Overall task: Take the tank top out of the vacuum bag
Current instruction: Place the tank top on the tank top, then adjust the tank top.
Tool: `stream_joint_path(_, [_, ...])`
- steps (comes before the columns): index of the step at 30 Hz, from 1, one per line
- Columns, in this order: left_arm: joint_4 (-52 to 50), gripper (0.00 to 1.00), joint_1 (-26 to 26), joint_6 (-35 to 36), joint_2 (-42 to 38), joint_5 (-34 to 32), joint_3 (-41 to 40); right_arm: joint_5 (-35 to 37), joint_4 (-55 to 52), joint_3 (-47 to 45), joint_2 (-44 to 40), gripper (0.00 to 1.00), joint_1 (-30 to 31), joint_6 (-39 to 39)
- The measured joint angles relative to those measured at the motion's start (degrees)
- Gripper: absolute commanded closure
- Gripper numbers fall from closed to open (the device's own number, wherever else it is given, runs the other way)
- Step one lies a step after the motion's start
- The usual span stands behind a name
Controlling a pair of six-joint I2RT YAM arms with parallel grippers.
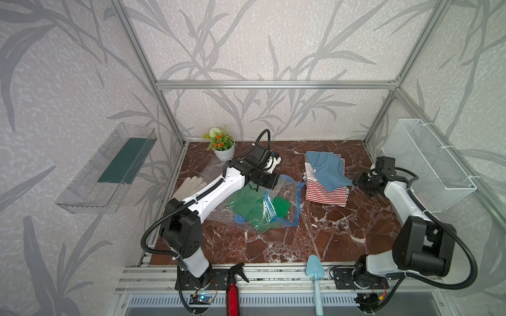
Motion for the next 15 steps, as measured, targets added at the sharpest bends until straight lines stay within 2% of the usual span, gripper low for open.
stream_joint_path(4, [0.0, 1.0, 0.0, 0.0, -0.2, -0.4, 0.0, 5.5, -1.8, -0.6, -8.1, 0.27, 2.8, -3.9])
stream_joint_path(7, [0.0, 1.0, 0.0, 0.0, -0.2, -0.5, 0.0, 6.9, -2.3, -0.8, -12.1, 0.26, 9.1, -7.4])
stream_joint_path(10, [0.0, 1.0, 0.0, 0.0, -0.2, -0.7, 0.0, 6.4, -2.8, -0.8, -12.3, 0.35, 14.5, -10.1])
stream_joint_path(12, [-0.1, 1.0, 0.0, 0.0, -0.2, -0.9, 0.0, 6.3, -3.4, -0.8, -10.8, 0.45, 16.9, -11.4])
stream_joint_path(15, [-0.1, 1.0, 0.0, 0.0, -0.2, -1.0, 0.0, 6.2, -4.4, -0.7, -6.7, 0.51, 19.1, -12.4])
